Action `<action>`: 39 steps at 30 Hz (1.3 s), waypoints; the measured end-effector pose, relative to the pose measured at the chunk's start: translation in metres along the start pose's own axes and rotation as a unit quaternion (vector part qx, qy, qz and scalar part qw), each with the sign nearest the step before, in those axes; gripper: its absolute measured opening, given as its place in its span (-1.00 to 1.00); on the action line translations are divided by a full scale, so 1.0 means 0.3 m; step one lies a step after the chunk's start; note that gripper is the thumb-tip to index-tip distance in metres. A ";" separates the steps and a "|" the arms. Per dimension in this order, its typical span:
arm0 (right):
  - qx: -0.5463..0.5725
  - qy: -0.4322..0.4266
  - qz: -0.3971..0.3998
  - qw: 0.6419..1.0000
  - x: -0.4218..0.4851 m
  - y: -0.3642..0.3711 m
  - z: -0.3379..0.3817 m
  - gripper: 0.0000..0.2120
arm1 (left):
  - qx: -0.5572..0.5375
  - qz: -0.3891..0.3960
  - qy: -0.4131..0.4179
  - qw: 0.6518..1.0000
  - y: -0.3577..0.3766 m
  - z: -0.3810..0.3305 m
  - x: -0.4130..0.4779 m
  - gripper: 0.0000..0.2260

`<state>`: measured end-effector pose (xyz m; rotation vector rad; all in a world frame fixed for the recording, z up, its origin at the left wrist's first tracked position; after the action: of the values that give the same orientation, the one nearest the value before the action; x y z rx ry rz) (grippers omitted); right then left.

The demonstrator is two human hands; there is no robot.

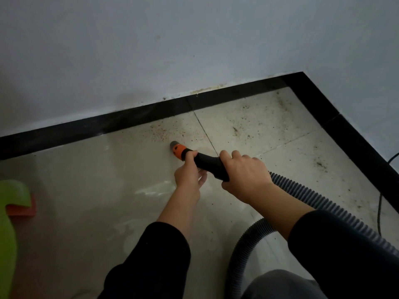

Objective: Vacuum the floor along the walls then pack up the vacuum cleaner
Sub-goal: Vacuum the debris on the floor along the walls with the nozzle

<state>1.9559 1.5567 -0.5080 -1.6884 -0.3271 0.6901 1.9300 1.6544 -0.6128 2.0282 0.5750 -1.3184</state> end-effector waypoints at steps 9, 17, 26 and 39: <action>0.001 0.039 0.008 0.999 -0.027 0.013 -0.062 -0.55 | 0.064 0.039 -0.013 0.997 0.073 0.028 0.030 -0.78; -0.019 0.081 0.020 0.996 -0.058 0.025 -0.126 -0.57 | 0.104 0.067 -0.025 0.992 0.150 0.056 0.040 -0.74; -0.030 0.111 0.026 0.993 -0.077 0.040 -0.193 -0.55 | 0.102 0.097 -0.024 0.990 0.224 0.082 0.036 -0.68; -0.019 0.118 0.033 0.992 -0.061 0.044 -0.219 -0.59 | 0.047 0.131 -0.033 0.990 0.249 0.083 0.029 -0.82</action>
<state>1.9791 1.4912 -0.5091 -1.8035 -0.1187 0.5274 1.9670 1.5846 -0.6072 2.0448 0.2099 -1.2676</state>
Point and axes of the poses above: each hand's wrist, its own x-axis towards the middle knuckle, its own y-axis out of the palm, z = x × y, the point moved 7 cm from there along x, towards the middle knuckle, and after that the axes turned 13 degrees about -y, right-handed, at the moved point
